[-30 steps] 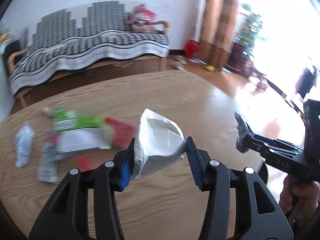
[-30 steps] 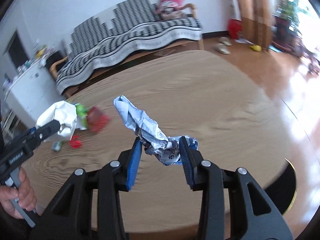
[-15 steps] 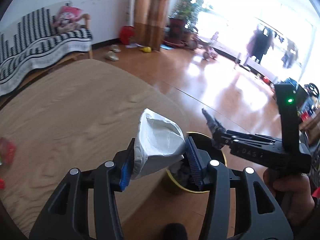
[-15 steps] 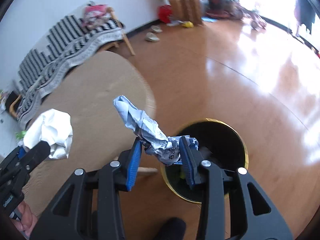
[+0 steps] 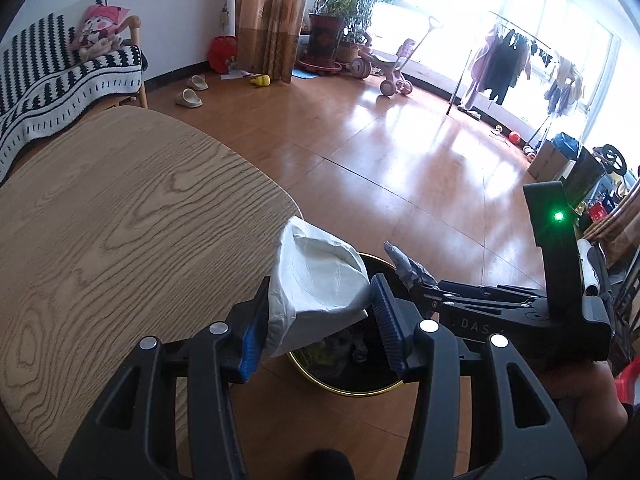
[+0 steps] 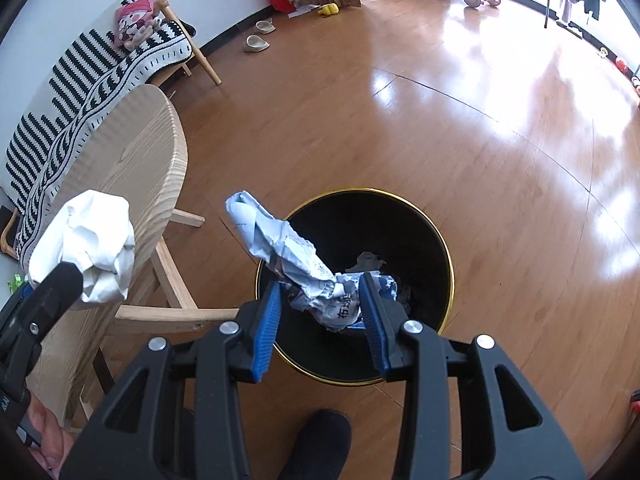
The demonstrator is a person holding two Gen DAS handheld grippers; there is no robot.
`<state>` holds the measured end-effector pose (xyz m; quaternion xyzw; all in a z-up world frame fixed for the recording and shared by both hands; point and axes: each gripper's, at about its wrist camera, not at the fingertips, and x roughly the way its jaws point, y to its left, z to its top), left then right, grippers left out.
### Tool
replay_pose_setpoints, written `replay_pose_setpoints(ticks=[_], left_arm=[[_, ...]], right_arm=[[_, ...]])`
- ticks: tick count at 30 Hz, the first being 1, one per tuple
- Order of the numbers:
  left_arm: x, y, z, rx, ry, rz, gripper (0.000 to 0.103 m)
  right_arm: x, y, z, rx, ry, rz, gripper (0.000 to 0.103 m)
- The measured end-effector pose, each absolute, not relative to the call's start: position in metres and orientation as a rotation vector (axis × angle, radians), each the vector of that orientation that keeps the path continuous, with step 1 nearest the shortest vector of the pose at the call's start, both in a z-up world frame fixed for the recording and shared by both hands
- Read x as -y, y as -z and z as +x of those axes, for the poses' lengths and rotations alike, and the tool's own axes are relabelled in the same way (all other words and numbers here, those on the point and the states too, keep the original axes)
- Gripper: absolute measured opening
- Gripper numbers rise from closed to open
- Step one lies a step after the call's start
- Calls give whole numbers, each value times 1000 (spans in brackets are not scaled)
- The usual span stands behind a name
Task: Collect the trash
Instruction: 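Carry both items over the bin and open both tools to release them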
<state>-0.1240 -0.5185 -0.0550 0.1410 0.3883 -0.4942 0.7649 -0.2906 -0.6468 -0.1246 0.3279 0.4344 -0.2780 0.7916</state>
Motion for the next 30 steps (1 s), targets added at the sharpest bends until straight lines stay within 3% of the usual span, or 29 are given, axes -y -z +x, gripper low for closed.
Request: replay_pose_setpoints(ticks=[6, 12, 23, 24, 26, 30], left_arm=[[527, 58, -124, -845, 1077, 301, 48], [533, 59, -126, -836, 1092, 297, 48], [561, 66, -140, -851, 1194, 271, 49], [563, 67, -141, -849, 1197, 271, 52], [567, 68, -142, -843, 1202, 269, 66], [569, 69, -143, -839, 1207, 270, 73]], right_arm=[[651, 121, -295, -894, 630, 731, 60], [657, 117, -305, -865, 675, 751, 65], [669, 109, -335, -781, 786, 805, 67], [670, 109, -337, -776, 791, 811, 67], [672, 109, -341, -767, 800, 822, 67], [672, 107, -343, -765, 802, 811, 67]])
